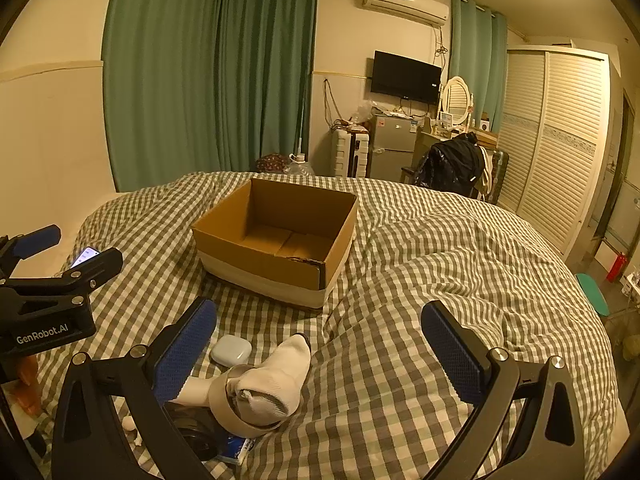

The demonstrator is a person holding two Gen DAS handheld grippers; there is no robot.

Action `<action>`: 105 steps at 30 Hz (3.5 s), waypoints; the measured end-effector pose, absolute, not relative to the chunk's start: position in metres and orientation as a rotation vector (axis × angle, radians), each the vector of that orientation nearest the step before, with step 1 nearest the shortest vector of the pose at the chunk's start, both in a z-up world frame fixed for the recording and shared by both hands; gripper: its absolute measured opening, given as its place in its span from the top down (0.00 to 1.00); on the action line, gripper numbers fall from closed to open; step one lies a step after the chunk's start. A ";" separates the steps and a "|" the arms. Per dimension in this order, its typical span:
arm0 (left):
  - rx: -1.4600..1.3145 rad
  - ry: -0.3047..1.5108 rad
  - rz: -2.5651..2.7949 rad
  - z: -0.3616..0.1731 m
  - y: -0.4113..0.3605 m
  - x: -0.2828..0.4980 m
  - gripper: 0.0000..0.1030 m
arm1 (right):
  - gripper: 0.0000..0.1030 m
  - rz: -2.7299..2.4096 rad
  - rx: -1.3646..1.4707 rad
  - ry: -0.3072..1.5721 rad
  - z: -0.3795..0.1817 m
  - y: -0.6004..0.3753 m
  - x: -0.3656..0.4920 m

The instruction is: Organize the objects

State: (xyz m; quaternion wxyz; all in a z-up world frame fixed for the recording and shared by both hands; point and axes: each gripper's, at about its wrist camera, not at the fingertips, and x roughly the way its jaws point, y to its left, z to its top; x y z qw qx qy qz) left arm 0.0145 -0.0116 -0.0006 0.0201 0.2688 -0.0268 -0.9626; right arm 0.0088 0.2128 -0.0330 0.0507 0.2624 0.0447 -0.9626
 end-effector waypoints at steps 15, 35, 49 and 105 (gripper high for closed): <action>0.819 -0.061 -3.001 0.009 -0.018 0.027 0.00 | 0.00 -2.894 0.759 0.159 -0.018 0.203 0.021; 1.304 -0.133 -2.884 -0.093 -0.019 -0.001 0.00 | 0.00 -2.743 1.113 0.125 -0.098 0.201 -0.013; 1.434 -0.202 -2.900 -0.104 0.000 -0.011 0.00 | 0.54 -2.494 1.292 0.025 -0.143 0.188 -0.056; 1.197 -0.286 -3.132 -0.003 0.033 -0.012 0.25 | 0.59 -2.779 0.812 0.131 -0.013 0.222 0.013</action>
